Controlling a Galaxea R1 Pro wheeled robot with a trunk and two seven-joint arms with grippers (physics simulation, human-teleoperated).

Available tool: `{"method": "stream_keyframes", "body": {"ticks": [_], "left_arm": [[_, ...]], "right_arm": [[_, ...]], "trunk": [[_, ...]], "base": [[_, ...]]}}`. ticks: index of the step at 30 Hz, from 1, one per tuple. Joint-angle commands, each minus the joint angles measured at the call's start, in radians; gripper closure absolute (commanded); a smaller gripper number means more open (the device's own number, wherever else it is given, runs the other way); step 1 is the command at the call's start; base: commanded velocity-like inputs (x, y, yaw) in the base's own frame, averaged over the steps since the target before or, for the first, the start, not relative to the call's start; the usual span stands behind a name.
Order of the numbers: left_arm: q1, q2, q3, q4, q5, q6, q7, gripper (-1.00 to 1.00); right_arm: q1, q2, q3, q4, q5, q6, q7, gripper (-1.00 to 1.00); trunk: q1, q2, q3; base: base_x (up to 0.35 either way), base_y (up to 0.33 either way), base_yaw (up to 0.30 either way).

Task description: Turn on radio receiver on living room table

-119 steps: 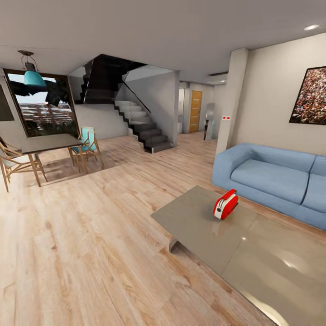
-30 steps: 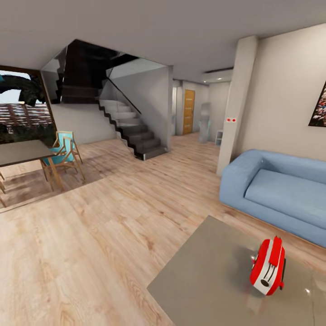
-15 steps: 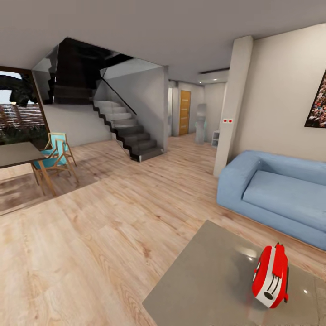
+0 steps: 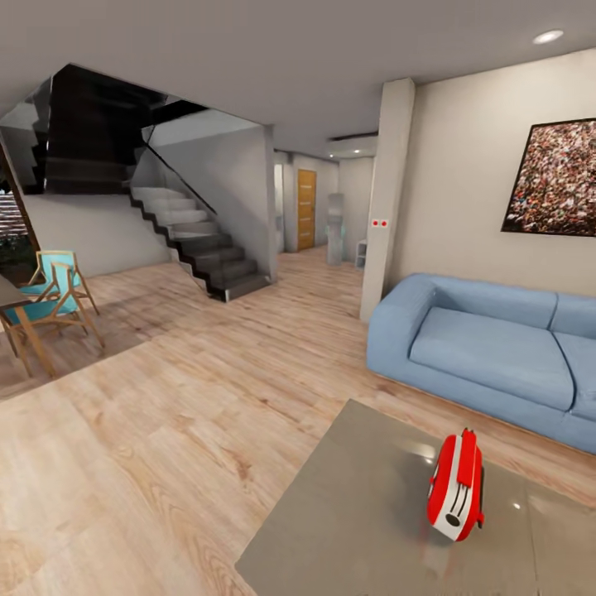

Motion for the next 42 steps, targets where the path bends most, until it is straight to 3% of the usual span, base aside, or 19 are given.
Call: {"method": "stream_keyframes", "body": {"ticks": [1, 20, 42], "left_arm": [[0.000, 0.000, 0.000, 0.000, 0.000, 0.000, 0.000, -1.00], [0.000, 0.000, 0.000, 0.000, 0.000, 0.000, 0.006, -1.00], [0.000, 0.000, 0.000, 0.000, 0.000, 0.000, 0.006, -1.00]], "right_arm": [[0.000, 0.000, 0.000, 0.000, 0.000, 0.000, 0.000, -1.00], [0.000, 0.000, 0.000, 0.000, 0.001, 0.001, 0.000, -1.00], [0.000, -0.007, 0.001, 0.000, 0.003, 0.003, 0.015, -1.00]], "trunk": [[0.000, 0.000, 0.001], [0.000, 0.000, 0.015], [0.000, 0.000, 0.012]], "base": [[0.000, 0.000, -0.258], [0.000, 0.000, -0.258], [0.000, 0.000, -0.279]]}}
